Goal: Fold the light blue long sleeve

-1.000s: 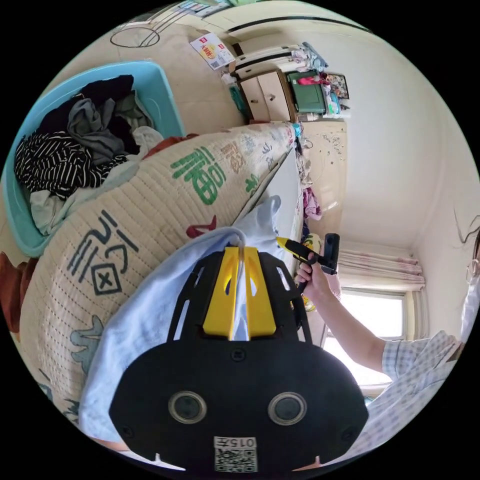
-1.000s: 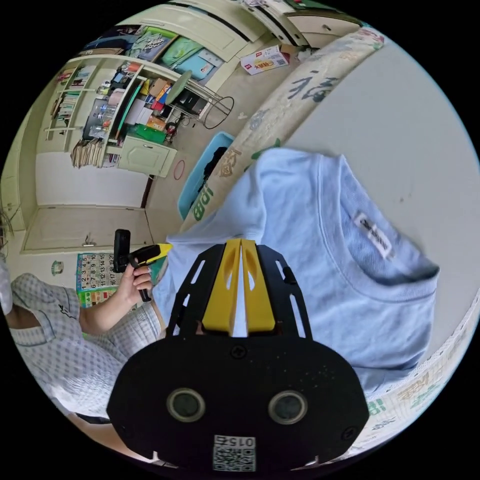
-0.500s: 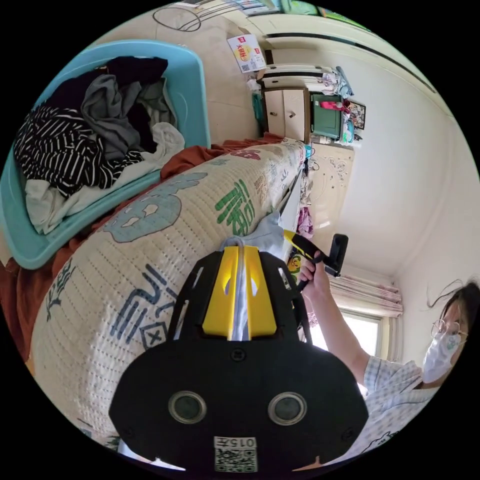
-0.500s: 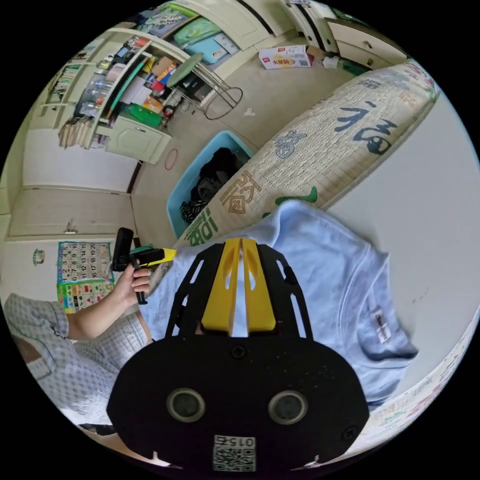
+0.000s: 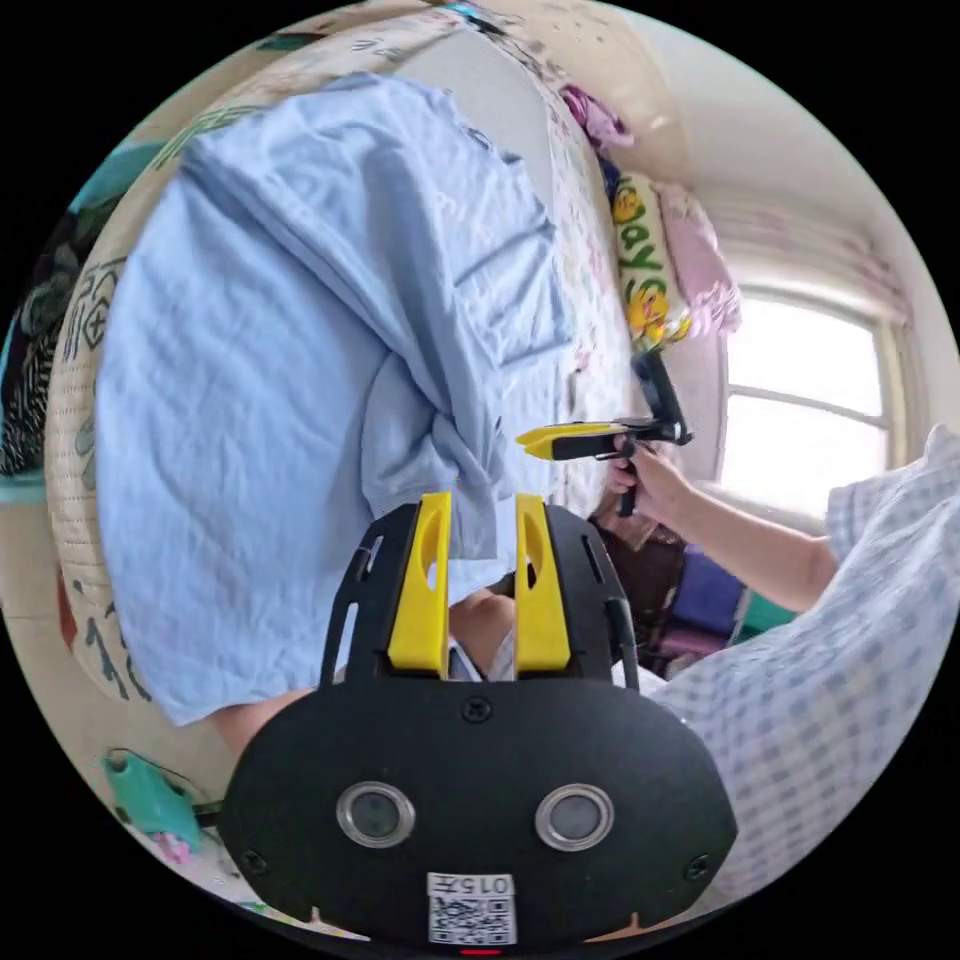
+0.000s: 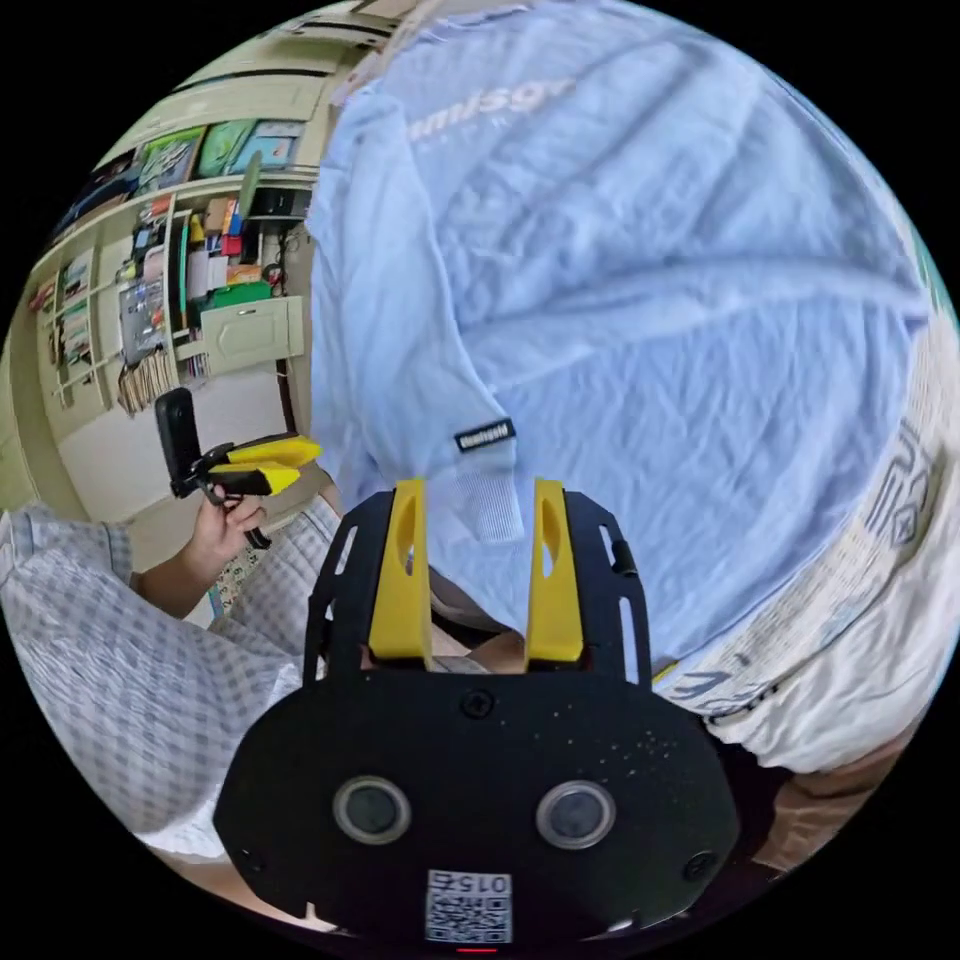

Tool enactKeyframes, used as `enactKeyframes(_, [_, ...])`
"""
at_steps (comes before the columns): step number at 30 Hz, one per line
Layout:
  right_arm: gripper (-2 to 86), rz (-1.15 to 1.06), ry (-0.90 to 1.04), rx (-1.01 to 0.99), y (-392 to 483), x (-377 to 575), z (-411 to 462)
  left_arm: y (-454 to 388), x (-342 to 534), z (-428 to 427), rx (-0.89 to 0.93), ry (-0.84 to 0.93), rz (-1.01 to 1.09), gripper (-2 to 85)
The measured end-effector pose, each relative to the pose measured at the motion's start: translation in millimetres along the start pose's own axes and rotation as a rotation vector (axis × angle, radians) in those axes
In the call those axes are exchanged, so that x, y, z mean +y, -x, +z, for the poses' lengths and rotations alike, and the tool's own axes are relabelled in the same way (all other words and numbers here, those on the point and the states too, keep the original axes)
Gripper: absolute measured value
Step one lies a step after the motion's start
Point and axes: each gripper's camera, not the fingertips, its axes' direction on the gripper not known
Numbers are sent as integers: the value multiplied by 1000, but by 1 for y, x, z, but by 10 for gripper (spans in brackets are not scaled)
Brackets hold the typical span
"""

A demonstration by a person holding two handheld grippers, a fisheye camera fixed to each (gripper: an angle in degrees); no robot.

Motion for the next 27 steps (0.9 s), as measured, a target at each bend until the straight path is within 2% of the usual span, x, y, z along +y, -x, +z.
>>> enactKeyframes(3, [124,40,-18,22,6,-14,-13,-18,-7,21,-54,40,4,109])
enactKeyframes(6, [75,-22,9,58,31,-31,-33,-33,-13,33,-143,58,21,98])
enactKeyframes(7, [32,-77,50,8,44,-36,-37,-37,-15,38,-180,78,22,84])
enactKeyframes(10, [15,-121,78,-4,71,-45,-64,-44,-19,44,-209,119,30,42])
enactKeyframes(12, [11,-149,30,4,89,-45,-103,-46,-21,42,-220,123,33,22])
enactKeyframes(17, [5,-223,-246,-31,149,-22,-278,-54,-27,47,-304,224,90,4])
enactKeyframes(21, [5,-267,-317,-10,186,-20,-361,-57,-26,51,-367,269,125,5])
enactKeyframes(24, [5,-306,-303,-48,208,-33,-392,-57,-31,42,-359,266,112,11])
enactKeyframes(27, [5,-317,-260,-85,219,-47,-402,-56,-42,8,-232,163,50,29])
